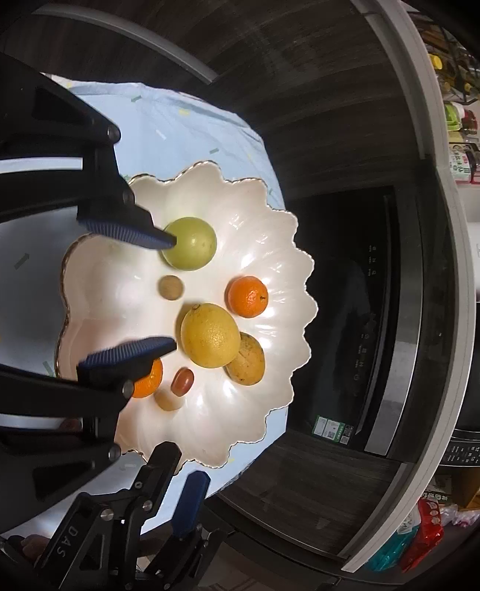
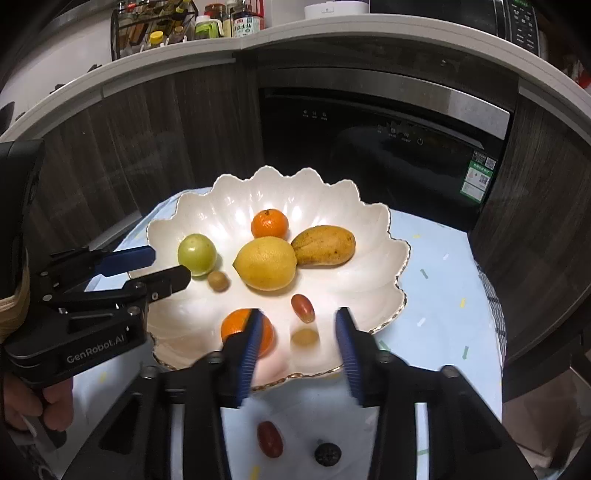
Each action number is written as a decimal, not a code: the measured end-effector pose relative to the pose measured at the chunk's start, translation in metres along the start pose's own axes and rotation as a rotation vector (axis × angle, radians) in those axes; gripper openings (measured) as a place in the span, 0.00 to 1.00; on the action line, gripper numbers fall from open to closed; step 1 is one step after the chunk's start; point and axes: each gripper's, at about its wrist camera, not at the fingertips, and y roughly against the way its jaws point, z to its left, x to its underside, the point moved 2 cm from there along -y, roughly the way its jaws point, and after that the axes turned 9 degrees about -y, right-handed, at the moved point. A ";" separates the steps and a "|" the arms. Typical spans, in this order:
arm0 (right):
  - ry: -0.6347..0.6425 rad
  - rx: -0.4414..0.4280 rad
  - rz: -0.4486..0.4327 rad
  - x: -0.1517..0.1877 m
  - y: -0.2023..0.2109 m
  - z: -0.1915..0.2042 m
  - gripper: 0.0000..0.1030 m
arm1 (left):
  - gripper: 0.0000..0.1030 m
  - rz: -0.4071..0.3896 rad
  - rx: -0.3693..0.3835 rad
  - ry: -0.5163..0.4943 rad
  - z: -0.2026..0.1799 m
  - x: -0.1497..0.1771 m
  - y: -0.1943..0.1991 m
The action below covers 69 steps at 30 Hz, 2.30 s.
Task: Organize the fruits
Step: 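Open both grippers to drop the longan and brown fruit into the bowl, then withdraw both grippers from the bowl toward the red date and blueberry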
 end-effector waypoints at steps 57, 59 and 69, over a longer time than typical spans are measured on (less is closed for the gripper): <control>-0.067 0.066 -0.136 0.028 0.101 -0.043 0.61 | 0.77 -0.091 -0.019 -0.081 -0.076 0.008 0.088; -0.063 0.064 -0.135 0.032 0.102 -0.044 0.61 | 0.77 -0.091 -0.015 -0.085 -0.079 0.011 0.089; -0.036 0.042 -0.101 0.055 0.093 -0.044 0.61 | 0.77 -0.062 0.004 -0.110 -0.093 0.036 0.084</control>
